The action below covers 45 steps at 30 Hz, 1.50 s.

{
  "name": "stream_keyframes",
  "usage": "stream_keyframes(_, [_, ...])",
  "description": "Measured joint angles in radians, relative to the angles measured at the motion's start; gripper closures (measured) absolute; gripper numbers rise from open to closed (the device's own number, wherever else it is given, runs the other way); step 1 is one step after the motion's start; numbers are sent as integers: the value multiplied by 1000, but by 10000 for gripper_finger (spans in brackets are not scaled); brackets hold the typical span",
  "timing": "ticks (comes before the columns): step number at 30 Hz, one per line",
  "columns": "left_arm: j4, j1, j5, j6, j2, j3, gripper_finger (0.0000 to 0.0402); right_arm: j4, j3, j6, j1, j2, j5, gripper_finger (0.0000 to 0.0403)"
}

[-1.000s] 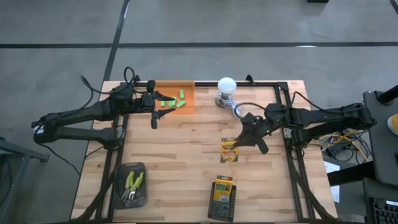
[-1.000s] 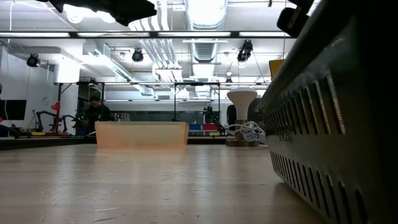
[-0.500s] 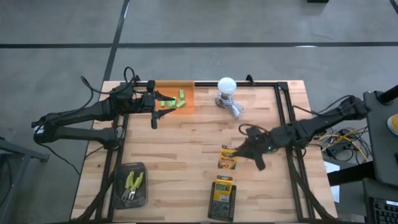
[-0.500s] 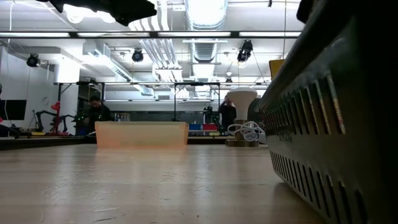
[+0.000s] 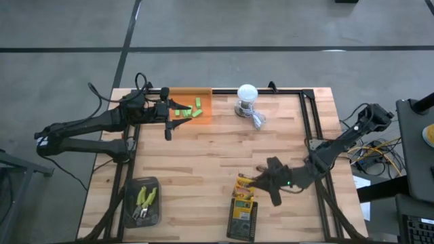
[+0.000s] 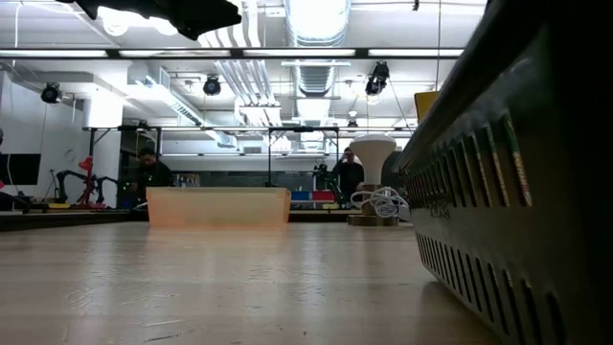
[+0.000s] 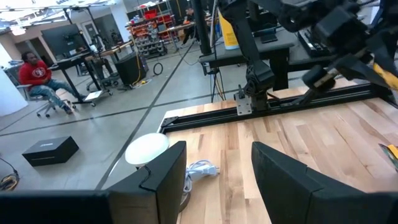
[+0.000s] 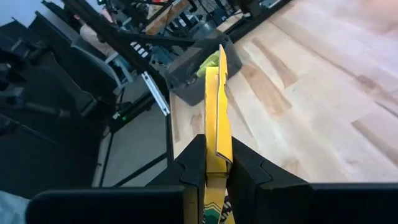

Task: Pick & Place School Supplies
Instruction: Put the crayon box into the right black bin

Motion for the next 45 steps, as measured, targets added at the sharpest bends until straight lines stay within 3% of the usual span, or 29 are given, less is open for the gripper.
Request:
stream_keyframes(5, [0, 0, 0, 0, 0, 0, 213, 43, 0, 3, 61, 69, 69, 364])
stream_keyframes(16, [0, 0, 0, 0, 0, 0, 213, 79, 6, 94, 120, 242, 70, 364])
stream_keyframes(28, [0, 0, 0, 0, 0, 0, 213, 168, 57, 31, 186, 439, 128, 364])
stream_keyframes(35, [0, 0, 0, 0, 0, 0, 213, 86, 140, 8, 207, 521, 149, 364])
stream_keyframes(45, [0, 0, 0, 0, 0, 0, 213, -3, 181, 66, 220, 526, 148, 364])
